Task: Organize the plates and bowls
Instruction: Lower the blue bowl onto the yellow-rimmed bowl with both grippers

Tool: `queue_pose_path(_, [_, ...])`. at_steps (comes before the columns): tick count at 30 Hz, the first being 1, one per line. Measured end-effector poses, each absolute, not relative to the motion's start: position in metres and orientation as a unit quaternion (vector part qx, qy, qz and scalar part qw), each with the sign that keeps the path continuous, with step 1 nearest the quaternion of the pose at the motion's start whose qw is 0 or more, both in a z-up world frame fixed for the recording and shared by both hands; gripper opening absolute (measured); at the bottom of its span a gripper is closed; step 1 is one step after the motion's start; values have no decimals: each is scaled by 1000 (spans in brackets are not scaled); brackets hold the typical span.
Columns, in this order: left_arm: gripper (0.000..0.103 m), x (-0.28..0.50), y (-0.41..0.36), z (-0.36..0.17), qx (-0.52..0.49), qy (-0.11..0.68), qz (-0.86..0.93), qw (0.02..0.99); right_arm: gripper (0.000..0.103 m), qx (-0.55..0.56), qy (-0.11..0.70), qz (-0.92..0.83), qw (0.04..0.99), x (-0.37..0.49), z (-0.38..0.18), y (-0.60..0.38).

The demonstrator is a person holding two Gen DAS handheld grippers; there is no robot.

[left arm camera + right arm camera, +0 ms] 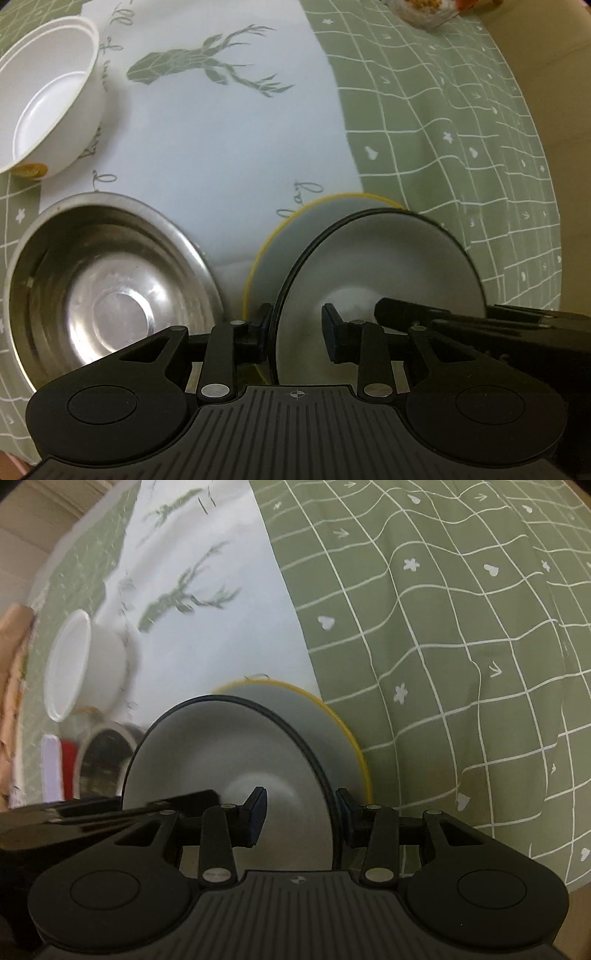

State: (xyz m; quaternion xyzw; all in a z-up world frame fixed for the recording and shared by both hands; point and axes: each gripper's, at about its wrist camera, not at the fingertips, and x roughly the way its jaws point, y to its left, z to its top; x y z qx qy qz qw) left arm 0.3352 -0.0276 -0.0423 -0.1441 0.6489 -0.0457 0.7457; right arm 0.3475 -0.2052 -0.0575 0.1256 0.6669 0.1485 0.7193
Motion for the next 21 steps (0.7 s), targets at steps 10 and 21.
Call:
queue_pose_path(10, [27, 339, -23, -35, -145, 644, -40, 750, 43, 123, 658, 145, 729, 354, -52, -208])
queue_pose_path(21, [24, 337, -20, -31, -136, 641, -43, 754, 43, 95, 650, 141, 741, 357, -42, -204])
